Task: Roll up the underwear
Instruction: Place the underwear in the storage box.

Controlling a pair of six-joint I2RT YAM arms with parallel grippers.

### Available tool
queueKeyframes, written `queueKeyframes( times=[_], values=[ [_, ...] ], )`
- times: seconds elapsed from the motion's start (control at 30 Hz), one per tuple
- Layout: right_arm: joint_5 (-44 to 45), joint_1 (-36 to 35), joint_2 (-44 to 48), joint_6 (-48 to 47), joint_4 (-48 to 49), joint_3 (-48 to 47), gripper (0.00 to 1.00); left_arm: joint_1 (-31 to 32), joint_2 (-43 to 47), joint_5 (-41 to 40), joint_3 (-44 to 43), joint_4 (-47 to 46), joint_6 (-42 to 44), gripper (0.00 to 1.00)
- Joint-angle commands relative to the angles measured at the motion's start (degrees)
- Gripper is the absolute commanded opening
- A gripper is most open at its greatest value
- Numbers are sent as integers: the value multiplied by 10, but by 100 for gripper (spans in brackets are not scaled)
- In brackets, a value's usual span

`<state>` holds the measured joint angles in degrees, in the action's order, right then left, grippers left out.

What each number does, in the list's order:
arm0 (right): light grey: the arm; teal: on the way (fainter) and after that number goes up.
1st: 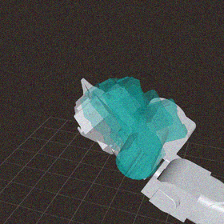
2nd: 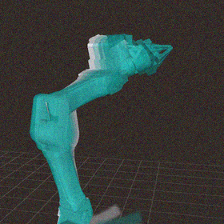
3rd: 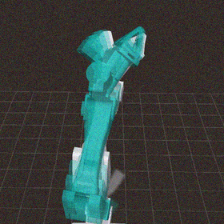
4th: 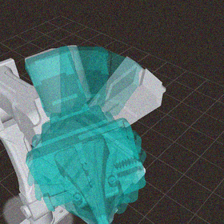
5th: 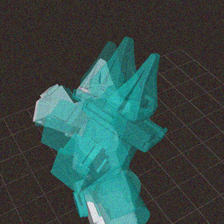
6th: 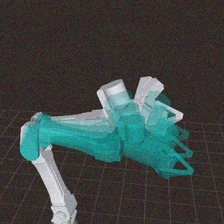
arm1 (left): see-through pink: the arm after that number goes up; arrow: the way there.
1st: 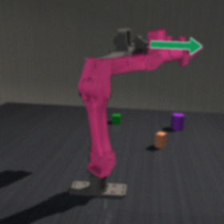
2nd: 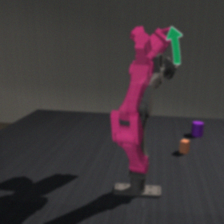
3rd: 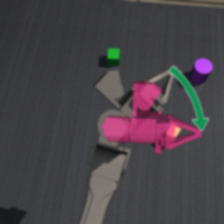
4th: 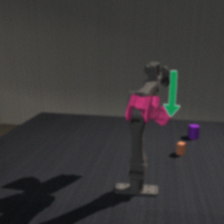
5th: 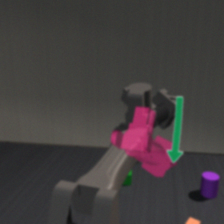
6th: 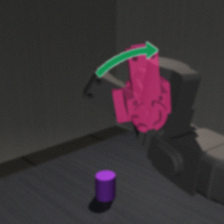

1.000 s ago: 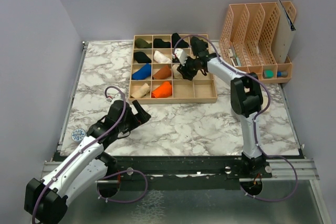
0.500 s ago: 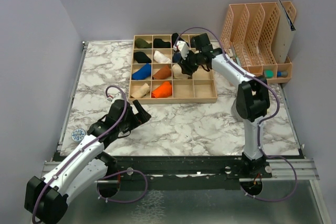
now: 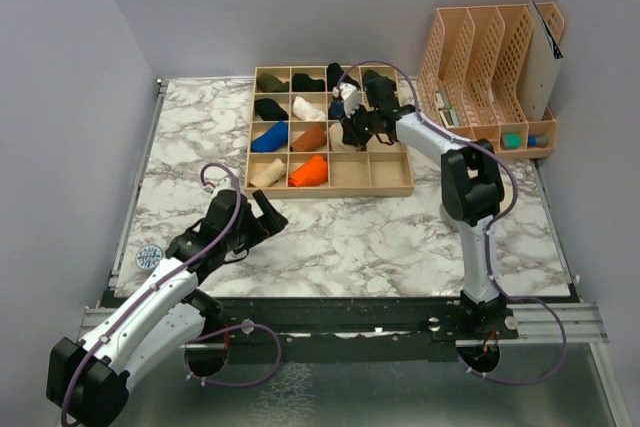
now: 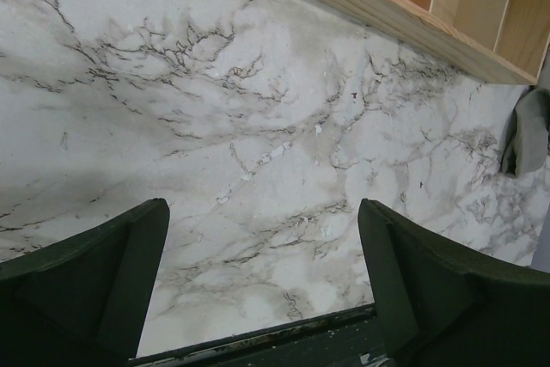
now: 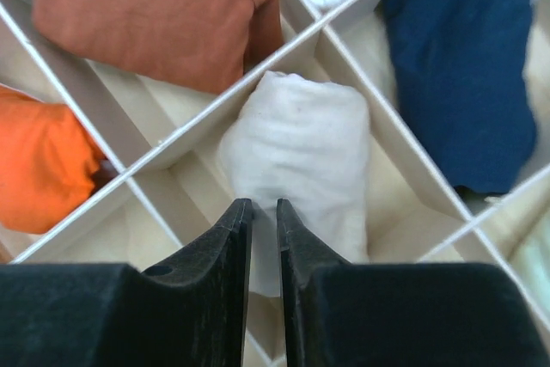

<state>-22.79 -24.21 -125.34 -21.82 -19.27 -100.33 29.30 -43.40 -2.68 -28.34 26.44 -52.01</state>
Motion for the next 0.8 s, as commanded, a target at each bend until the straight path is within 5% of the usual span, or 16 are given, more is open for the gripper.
queueKeyframes(
  times=[0.0, 0.5, 0.77],
  values=[
    [-4, -3, -43, 20, 11, -4, 21, -3, -4, -5, -10, 1, 6, 99],
    [8, -3, 17, 49, 20, -40, 29, -3, 6, -3, -11, 3, -1, 99],
    [25, -3, -77, 69, -25, -129, 30, -3, 4, -2, -9, 3, 1, 99]
  ],
)
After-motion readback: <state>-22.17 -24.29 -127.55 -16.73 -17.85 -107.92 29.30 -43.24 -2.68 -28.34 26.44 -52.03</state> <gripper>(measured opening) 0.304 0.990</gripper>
